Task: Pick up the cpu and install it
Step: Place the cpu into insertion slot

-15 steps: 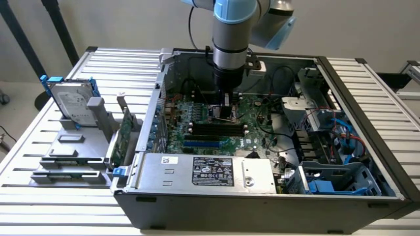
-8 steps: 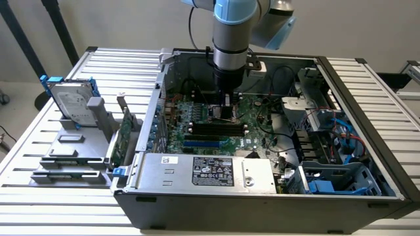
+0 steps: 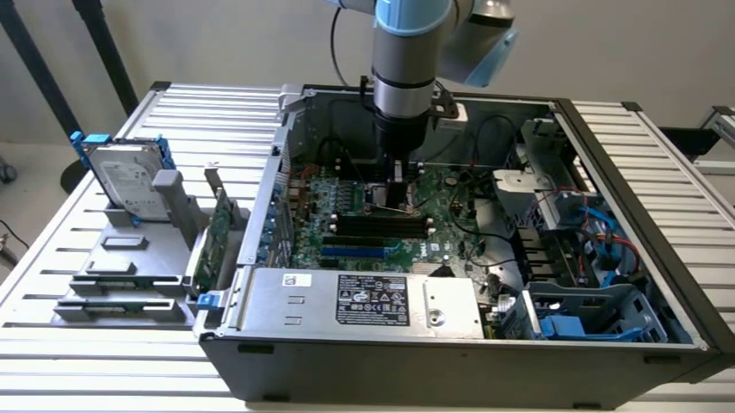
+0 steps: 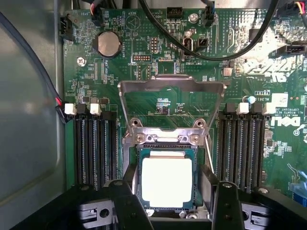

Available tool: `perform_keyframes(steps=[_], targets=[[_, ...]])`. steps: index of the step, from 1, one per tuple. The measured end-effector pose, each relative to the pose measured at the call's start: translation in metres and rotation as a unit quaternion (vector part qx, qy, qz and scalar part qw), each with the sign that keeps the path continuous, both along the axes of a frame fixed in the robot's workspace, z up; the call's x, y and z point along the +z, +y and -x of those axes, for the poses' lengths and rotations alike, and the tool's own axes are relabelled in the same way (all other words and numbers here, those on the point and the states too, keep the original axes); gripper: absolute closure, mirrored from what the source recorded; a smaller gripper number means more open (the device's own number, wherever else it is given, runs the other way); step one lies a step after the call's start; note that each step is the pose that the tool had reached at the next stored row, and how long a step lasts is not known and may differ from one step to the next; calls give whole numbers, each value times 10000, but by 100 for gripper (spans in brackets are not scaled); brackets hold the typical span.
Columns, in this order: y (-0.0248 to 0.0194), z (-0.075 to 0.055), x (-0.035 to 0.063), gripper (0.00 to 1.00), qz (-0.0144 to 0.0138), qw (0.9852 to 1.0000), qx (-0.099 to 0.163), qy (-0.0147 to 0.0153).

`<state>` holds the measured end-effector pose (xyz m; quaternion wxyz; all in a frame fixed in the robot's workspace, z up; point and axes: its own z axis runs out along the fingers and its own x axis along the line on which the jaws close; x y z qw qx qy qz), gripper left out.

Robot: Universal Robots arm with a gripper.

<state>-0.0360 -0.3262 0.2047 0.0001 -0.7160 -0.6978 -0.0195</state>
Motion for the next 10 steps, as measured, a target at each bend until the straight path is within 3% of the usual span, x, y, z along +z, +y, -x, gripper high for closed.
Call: perform_keyframes(steps=[6,10], targets=[[0,20,120,38,-19,10000,0,18],[0,102,167,40,-30,10000,0,35]])
